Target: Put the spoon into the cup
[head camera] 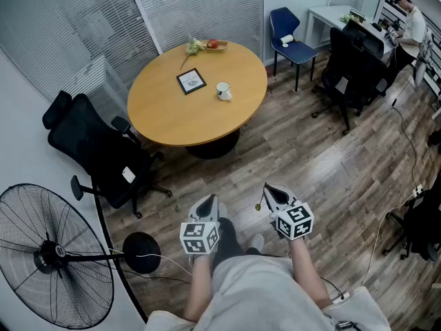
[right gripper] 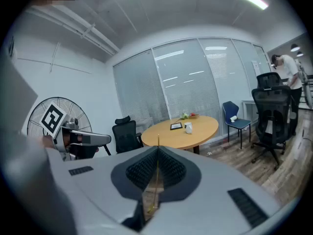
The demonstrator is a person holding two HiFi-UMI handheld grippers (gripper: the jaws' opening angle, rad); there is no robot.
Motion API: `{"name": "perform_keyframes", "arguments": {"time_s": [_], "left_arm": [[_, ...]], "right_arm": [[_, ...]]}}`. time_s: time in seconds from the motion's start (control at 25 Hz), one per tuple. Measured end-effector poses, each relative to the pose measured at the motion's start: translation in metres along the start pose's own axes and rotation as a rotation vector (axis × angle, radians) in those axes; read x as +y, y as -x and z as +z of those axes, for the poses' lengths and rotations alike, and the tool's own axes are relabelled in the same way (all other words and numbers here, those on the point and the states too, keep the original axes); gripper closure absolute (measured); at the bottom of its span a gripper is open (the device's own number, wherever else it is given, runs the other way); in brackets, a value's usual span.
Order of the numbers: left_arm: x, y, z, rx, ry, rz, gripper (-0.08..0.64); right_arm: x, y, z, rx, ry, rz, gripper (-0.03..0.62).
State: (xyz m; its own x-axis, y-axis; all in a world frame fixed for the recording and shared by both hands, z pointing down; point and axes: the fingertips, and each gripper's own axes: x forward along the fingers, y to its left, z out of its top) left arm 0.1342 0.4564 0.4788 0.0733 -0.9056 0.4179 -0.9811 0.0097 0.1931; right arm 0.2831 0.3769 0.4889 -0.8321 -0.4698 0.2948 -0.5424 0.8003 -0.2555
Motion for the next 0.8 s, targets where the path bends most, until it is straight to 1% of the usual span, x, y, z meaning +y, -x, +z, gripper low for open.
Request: {"name": "perform_keyframes", "arguments": {"time_s": [0.32, 0.4, 0.48, 0.6, 0.68, 0.8], "left_arm": [[0.001, 0.007, 0.000, 0.010, -0.013, 0.015, 0.551], [0.008, 0.015, -0.003, 0.018, -0.018, 0.021, 0.551], [0.022, 0.017, -0.004, 0.021, -0.007, 0.033, 0.551], [0.033, 0.008, -0.006, 0.033, 0.014, 0.045, 0.551], [0.029, -0.004, -0.007, 0.048, 0.008, 0.030, 0.551], [0.024, -0.024, 0.002, 0.054, -0.003, -0.003, 0.551]], "right_arm": [[-0.003, -0.003, 0.000, -0.008, -0.010, 0.014, 0.591], [0.000, -0.005, -0.001, -0.029, -0.039, 0.014, 0.591], [0.002, -0.013, 0.002, -0.050, -0.063, 0.021, 0.591], [0.000, -0.023, 0.003, -0.045, -0.061, 0.030, 0.591], [-0.008, -0.022, 0.003, -0.043, -0.069, 0.021, 0.591], [-0.024, -0.022, 0.010, -0.051, -0.079, -0.008, 0.591]]}}
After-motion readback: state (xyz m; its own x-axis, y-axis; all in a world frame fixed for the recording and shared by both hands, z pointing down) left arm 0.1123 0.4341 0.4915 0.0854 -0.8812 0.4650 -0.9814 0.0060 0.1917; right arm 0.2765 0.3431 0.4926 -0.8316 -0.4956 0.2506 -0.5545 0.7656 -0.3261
